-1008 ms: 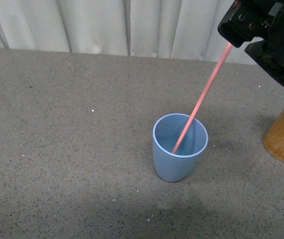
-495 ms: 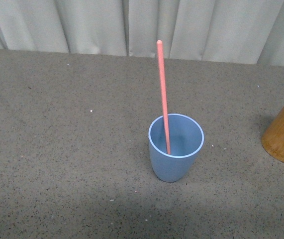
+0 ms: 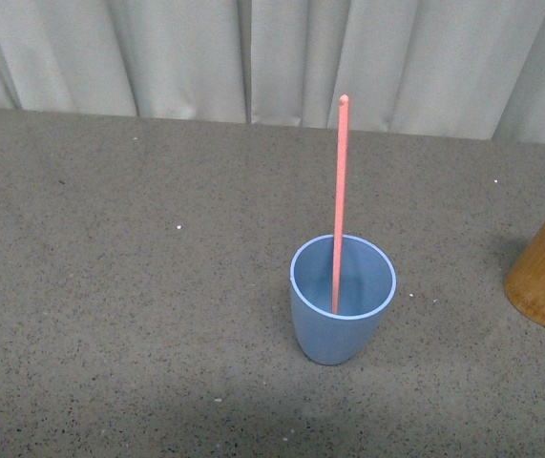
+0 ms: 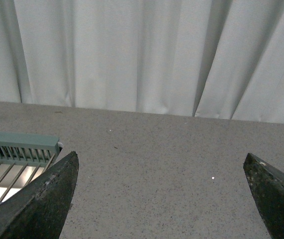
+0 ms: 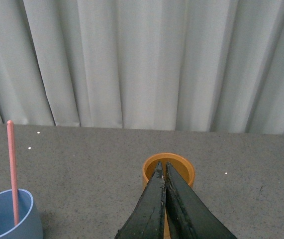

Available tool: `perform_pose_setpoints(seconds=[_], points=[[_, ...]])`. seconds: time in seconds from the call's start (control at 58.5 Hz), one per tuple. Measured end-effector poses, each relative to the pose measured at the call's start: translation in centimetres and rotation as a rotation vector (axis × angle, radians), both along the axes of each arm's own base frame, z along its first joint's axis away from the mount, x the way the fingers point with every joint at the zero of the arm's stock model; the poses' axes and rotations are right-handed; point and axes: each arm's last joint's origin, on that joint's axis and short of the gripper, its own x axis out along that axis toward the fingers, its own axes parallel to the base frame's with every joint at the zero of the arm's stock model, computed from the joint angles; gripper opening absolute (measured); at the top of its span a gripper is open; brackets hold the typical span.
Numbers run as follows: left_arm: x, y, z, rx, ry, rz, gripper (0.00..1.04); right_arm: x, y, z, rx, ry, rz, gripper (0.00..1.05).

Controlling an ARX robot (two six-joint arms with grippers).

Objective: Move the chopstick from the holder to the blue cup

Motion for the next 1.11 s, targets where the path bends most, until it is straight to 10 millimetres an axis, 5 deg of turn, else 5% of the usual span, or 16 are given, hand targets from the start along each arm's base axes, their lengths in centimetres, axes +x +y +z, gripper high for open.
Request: perform_pose_setpoints(seconds=[0.564,1.111], points=[[0.00,0.00,0.00,0.000,0.000,0.000,0.98,0.00,0.00,0.00,0.002,0.000,0.000,0.97],[0.00,0.00,0.00,0.000,0.000,0.000,0.98,0.00,0.00,0.00,0.001,0.000,0.000,0.95]])
